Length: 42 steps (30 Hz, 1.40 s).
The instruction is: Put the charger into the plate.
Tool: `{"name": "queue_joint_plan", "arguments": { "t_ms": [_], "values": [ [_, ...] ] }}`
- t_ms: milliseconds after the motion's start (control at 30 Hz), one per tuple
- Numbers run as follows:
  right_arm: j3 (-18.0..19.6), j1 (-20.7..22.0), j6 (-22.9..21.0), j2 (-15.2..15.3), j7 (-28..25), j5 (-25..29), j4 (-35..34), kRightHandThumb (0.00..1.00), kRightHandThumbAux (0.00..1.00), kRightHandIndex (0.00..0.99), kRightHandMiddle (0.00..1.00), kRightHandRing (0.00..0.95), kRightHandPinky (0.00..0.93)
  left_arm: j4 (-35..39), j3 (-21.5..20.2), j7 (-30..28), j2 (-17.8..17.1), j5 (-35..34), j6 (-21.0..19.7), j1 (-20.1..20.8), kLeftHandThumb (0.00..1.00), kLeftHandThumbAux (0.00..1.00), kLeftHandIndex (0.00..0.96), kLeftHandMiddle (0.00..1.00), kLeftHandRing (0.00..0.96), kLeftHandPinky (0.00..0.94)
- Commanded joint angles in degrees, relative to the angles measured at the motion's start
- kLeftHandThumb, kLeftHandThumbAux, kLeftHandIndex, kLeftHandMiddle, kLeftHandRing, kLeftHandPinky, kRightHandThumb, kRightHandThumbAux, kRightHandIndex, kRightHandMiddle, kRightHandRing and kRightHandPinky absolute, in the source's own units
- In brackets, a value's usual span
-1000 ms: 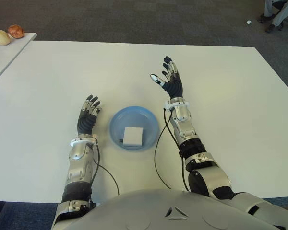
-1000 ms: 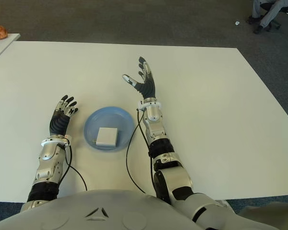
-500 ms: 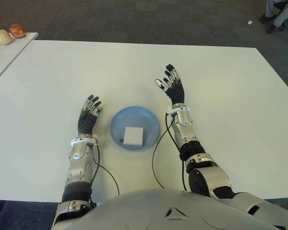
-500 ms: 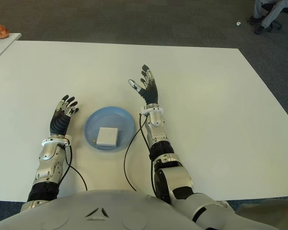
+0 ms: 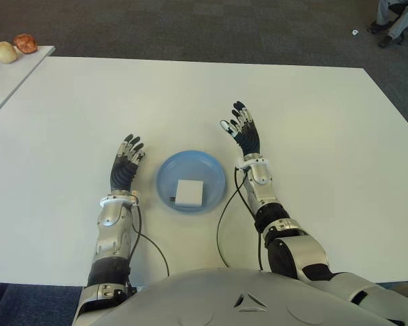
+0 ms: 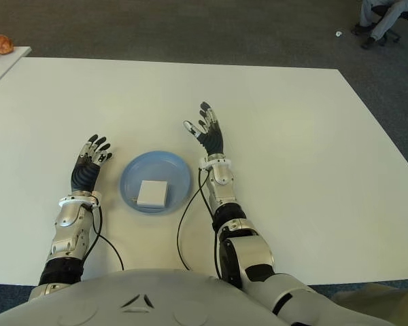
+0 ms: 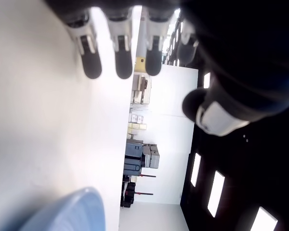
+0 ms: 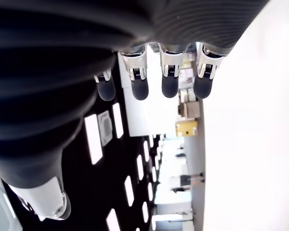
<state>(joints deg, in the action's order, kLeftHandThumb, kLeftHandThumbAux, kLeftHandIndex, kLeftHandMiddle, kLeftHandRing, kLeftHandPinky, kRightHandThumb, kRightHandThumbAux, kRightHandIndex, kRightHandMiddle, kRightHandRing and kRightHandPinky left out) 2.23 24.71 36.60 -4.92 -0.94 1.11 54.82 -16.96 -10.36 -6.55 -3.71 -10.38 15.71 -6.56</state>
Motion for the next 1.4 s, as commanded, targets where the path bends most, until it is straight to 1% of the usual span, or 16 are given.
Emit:
{"name": "queue_joint_plan", "arguments": {
  "t_ms": [33,133,267,500,633,833,1100,1400],
  "values": [
    [0.18,-0.53,1.12,0.76,0.65,-1.1,3.51,0.0,0.732,0.039,0.057,0.027,0.03,-1.46,-0.24,-0.76,-0.34,-0.35,-1.98,-0.69,0.006,0.585,0.046,0.115,0.126,0.16],
    [0.24,-0.56,1.34,1.04,0.85,-1.4,4.87,0.0,0.743,0.039,0.056,0.026,0.029,-1.45,-0.28,-0.78,-0.37,-0.31,-2.07,-0.68,0.005,0.584,0.046,0.116,0.127,0.162],
    [0.64,-0.66,0.01,1.66,0.32,-1.11,7.57,0.005,0.74,0.033,0.052,0.022,0.022,-1.42,-0.48,-0.97,-0.63,-0.43,-2.4,-0.69,0.005,0.584,0.048,0.117,0.129,0.165],
    [0.13,-0.26,-4.81,2.19,1.77,-2.14,8.27,0.042,0.724,0.012,0.03,0.007,0.01,-1.51,-0.48,-0.92,-0.83,-0.23,-2.53,-0.64,0.0,0.587,0.047,0.119,0.131,0.16],
    [-1.18,-0.02,-8.21,2.82,4.19,-4.34,8.27,0.062,0.708,0.002,0.009,0.001,0.002,-1.64,-0.5,-0.95,-0.96,-0.2,-2.45,-0.57,0.0,0.588,0.045,0.116,0.128,0.155],
    [-1.97,0.47,-10.96,3.48,4.98,-5.71,9.57,0.079,0.685,0.0,0.001,0.0,0.0,-1.46,-0.59,-0.87,-1.06,-0.27,-2.59,-0.71,0.0,0.59,0.045,0.115,0.128,0.156],
    [-2.0,1.11,-12.42,3.98,4.87,-6.07,11.03,0.103,0.638,0.0,0.0,0.0,0.0,-1.35,-0.54,-0.71,-1.13,-0.1,-2.83,-0.74,0.0,0.613,0.046,0.12,0.135,0.162],
    [-2.07,1.32,-12.88,4.2,5.01,-6.07,11.26,0.112,0.619,0.0,0.0,0.0,0.0,-1.36,-0.39,-0.35,-1.1,0.48,-2.44,-0.81,0.0,0.617,0.043,0.121,0.137,0.165]
  ]
}}
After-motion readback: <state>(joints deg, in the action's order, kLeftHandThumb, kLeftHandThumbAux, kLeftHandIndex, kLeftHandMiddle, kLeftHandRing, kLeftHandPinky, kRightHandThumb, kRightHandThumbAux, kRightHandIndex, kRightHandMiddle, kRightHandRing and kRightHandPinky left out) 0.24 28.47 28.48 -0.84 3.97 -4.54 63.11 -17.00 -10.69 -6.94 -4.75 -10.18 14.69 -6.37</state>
